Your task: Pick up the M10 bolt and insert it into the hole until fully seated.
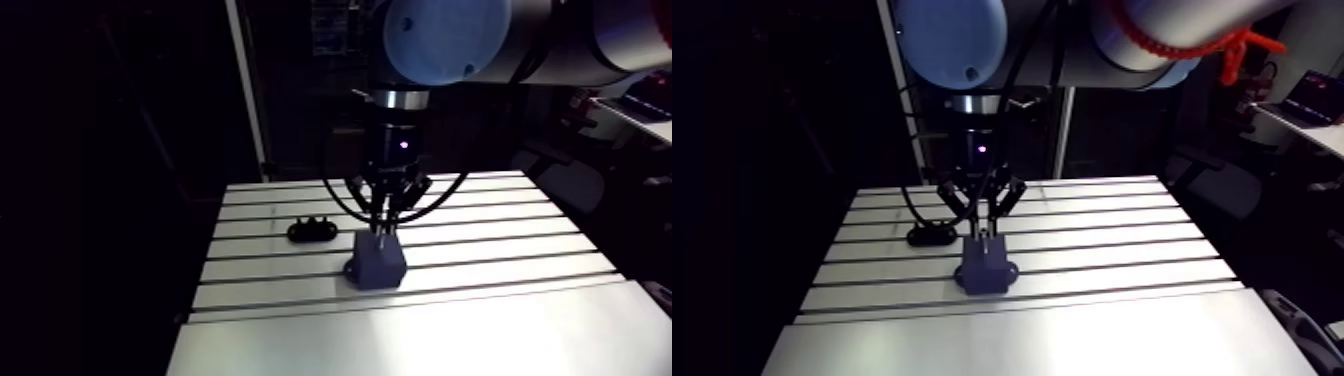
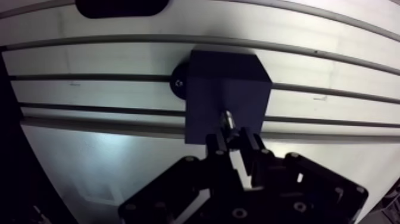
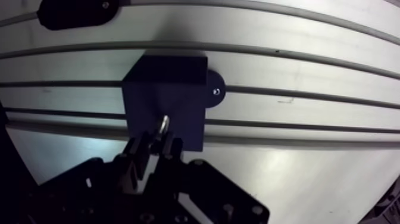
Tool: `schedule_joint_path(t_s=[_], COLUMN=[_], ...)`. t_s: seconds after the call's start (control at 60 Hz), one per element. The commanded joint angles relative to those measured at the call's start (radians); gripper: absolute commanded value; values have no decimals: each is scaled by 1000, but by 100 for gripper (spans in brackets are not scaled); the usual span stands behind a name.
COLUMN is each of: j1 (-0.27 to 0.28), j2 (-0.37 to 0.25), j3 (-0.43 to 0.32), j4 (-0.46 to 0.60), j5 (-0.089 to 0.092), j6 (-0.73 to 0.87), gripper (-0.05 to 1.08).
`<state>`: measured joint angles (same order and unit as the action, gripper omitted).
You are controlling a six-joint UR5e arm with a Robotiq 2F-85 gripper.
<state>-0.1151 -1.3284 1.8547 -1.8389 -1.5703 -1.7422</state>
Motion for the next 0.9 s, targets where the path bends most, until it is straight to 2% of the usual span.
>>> schedule_joint_path(t_s=[0.017,0.45,0.517,0.533,0.55,0.567,0.583,0.6,0.617,0.633,0.65,0.667,0.683,0.733,0.75,0.767,0.783,0.8,0.817,0.833,0.85,0.9], j1=[0,0,1,1,1,2,2,2,2,3,3,3,3,3,3,3,3,3,2,2,2,2], j2=[5,4,4,4,4,4,4,4,4,4,4,3,2,2,2,2,1,1,1,1,0,-3], j3=[2,5,7,8,8,10,10,11,11,13,13,15,19,20,21,21,22,22,22,22,22,23], j4=[-1,-1,0,-1,-1,0,0,-1,-1,-1,-1,-1,-1,-2,-3,-3,-3,-3,-3,-3,-4,-7], j5=[0,2,3,3,3,3,3,2,2,2,2,2,2,2,2,2,2,2,1,1,0,2], j6=[-1,-3,-4,-6,-6,-7,-7,-9,-9,-9,-9,-10,-12,-16,-20,-20,-24,-24,-25,-25,-23,-23], gripper=[108,108,104,99,99,89,89,82,82,70,70,56,51,49,41,41,27,27,13,13,1,0])
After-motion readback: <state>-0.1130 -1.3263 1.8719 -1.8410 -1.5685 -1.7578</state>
